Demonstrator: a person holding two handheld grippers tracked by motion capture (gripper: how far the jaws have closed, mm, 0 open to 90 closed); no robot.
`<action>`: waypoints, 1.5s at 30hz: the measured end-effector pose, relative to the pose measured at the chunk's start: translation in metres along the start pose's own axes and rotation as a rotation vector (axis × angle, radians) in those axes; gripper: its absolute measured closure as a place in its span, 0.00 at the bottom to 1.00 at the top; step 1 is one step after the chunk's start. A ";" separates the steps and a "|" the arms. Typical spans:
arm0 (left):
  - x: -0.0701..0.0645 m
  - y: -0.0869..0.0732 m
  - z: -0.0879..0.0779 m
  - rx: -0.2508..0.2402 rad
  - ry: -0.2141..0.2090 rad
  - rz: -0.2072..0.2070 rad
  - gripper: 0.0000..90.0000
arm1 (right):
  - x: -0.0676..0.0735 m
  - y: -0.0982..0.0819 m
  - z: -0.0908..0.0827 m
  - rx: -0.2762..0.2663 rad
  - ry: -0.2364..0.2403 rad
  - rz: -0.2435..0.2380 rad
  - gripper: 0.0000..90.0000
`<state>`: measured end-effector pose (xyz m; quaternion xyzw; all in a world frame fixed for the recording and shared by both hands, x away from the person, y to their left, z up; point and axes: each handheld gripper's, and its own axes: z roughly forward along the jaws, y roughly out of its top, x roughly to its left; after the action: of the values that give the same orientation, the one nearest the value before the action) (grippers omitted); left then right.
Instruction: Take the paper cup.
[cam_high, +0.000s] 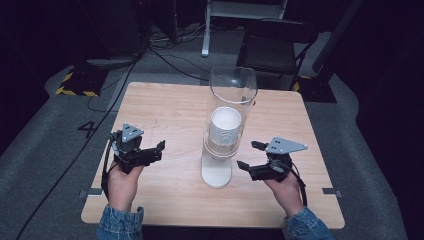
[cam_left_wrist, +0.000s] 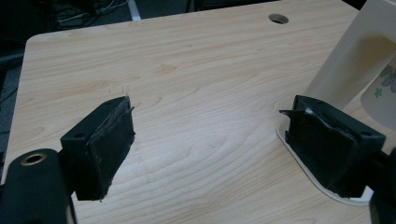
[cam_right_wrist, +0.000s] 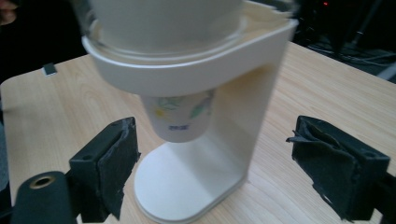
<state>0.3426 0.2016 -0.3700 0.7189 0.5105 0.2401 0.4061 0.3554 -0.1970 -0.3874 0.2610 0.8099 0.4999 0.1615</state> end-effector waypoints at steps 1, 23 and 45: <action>0.001 0.000 0.001 0.000 0.001 0.000 0.17 | 0.002 0.000 0.003 -0.001 0.009 -0.009 0.16; 0.009 -0.018 -0.010 0.020 0.010 -0.041 0.17 | 0.012 -0.008 0.066 -0.066 0.041 -0.027 0.18; 0.008 -0.020 -0.010 0.035 0.007 -0.038 0.17 | 0.015 -0.011 0.082 -0.143 0.012 -0.055 0.35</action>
<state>0.3272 0.2151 -0.3814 0.7153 0.5294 0.2259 0.3962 0.3826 -0.1330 -0.4341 0.2232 0.7800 0.5534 0.1885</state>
